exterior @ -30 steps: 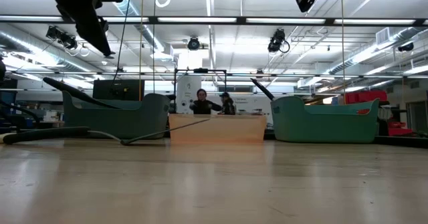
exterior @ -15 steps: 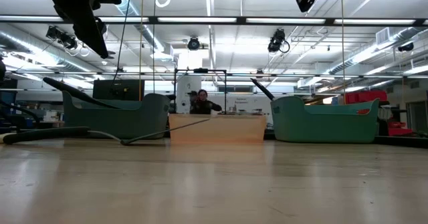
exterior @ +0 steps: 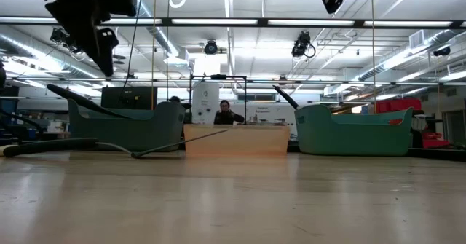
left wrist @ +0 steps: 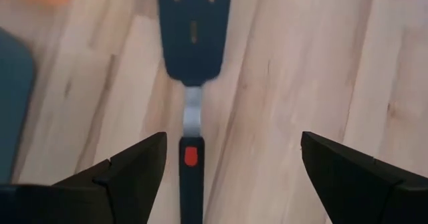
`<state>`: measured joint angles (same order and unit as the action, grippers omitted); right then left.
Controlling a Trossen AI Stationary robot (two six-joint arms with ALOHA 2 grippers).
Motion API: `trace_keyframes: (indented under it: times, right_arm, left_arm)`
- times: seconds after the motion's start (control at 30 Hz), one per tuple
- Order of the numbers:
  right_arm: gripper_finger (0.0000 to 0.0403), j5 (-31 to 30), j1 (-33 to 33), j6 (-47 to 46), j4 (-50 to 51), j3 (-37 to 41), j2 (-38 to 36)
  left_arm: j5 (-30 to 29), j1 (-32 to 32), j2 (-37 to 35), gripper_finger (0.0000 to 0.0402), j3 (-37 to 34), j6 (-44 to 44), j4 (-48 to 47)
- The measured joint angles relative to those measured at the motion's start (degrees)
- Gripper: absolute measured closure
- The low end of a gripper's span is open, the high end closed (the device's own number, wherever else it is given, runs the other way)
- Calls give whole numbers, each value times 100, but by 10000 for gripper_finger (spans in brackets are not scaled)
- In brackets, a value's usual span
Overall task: Pick & Place Kitchen Items
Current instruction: Put the black spatula into the green bin
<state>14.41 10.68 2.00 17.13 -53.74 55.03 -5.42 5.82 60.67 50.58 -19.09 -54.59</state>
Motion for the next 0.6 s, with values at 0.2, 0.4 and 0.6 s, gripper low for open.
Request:
trace_keyframes:
  times: [0.2,0.4,0.6]
  right_arm:
    - [376,-2,0,2,49,0,0]
    - [376,-2,0,24,68,0,0]
    - [376,-2,-1,42,93,0,0]
  left_arm:
    - [74,102,522,54,-1,-56,-201]
    - [162,126,892,54,-1,43,-259]
    - [175,173,1078,54,-1,151,-278]
